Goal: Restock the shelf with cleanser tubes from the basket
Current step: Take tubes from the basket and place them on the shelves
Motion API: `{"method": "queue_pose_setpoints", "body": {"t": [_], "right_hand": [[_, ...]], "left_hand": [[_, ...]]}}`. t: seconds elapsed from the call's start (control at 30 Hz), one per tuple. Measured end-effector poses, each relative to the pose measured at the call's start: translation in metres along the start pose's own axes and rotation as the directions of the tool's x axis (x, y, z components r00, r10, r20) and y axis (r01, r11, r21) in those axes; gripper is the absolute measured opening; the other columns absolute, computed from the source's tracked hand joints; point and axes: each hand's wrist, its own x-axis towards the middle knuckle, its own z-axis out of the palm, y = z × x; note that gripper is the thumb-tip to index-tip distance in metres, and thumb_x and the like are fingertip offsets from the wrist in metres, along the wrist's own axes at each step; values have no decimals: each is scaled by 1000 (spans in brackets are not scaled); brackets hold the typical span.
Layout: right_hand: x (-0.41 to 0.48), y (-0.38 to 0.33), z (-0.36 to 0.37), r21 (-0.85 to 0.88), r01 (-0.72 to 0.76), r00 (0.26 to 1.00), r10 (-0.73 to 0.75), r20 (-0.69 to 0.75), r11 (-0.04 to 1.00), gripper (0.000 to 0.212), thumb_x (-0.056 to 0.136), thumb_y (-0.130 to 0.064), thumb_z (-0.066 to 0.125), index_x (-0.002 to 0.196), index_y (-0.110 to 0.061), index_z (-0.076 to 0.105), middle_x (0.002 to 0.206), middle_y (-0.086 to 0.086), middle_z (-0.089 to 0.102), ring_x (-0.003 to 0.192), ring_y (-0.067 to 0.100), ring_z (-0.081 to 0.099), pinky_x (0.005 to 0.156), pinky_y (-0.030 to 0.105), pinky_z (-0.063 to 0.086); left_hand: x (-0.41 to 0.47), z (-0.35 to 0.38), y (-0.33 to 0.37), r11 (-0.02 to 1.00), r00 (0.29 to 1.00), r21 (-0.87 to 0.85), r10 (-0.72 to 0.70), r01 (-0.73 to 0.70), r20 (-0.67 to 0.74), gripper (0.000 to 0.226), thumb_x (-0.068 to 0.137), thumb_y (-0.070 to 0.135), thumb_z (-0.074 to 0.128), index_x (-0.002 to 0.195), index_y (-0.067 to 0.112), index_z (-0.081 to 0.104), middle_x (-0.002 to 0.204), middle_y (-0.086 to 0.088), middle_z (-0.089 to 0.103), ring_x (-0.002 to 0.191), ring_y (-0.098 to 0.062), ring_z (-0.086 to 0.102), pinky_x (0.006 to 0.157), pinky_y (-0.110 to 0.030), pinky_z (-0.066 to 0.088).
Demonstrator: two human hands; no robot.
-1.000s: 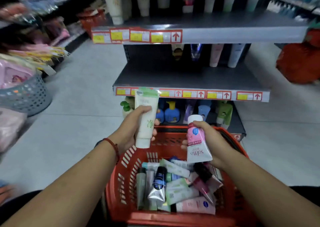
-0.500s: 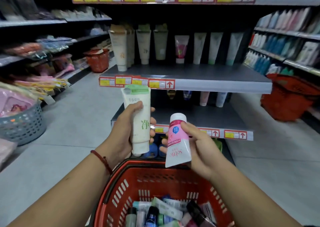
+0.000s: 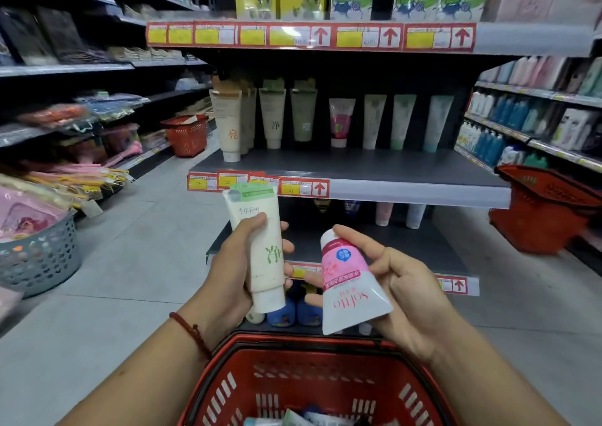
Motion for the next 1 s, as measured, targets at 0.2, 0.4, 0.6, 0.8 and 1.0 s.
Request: {"method": "queue_pose_setpoints", "body": {"t": [0.2, 0.4, 0.6, 0.8, 1.0], "right_hand": [[4, 1, -6, -140, 11, 994, 5, 113, 990, 83, 77, 31, 33, 142, -14, 58, 141, 26, 57, 124, 54, 57, 112, 72, 31], [4, 19, -10, -548, 221, 975, -188, 116, 807, 96, 68, 19, 80, 142, -32, 46, 131, 4, 67, 114, 31, 69, 90, 46, 59], [8, 25, -7, -671, 390, 899, -420, 127, 631, 74, 71, -6, 89, 134, -18, 50, 105, 5, 72, 85, 17, 73, 73, 25, 57], [16, 20, 3, -671, 387, 855, -519, 3, 632, 38, 79, -32, 77, 106, -6, 71, 84, 3, 76, 67, 11, 71, 60, 24, 55], [22, 8, 2, -562, 321, 789, -543, -286, 763, 25, 91, -35, 72, 102, -13, 74, 89, 9, 79, 82, 26, 77, 71, 40, 61]], "left_hand": [[-1, 8, -7, 998, 998, 50, -44, 41, 55, 40, 80, 33, 71, 113, 9, 71, 96, -16, 72, 58, -28, 61, 57, -36, 53], [-6, 17, -8, 997, 991, -7, -71, 72, 112, 52, 75, 31, 72, 121, 8, 66, 109, -18, 74, 58, -25, 63, 61, -37, 54], [-8, 26, -6, 994, 981, -55, -85, 96, 173, 49, 81, 29, 72, 125, 9, 63, 116, -16, 75, 68, -25, 62, 60, -34, 57], [-7, 33, -14, 998, 987, -55, -15, 24, 158, 51, 76, 30, 76, 120, 5, 68, 95, -17, 72, 65, -26, 62, 56, -34, 55], [-2, 32, -12, 998, 988, -56, 31, -23, 148, 44, 82, 28, 74, 120, 8, 67, 100, -14, 75, 62, -24, 64, 56, -35, 56]]}}
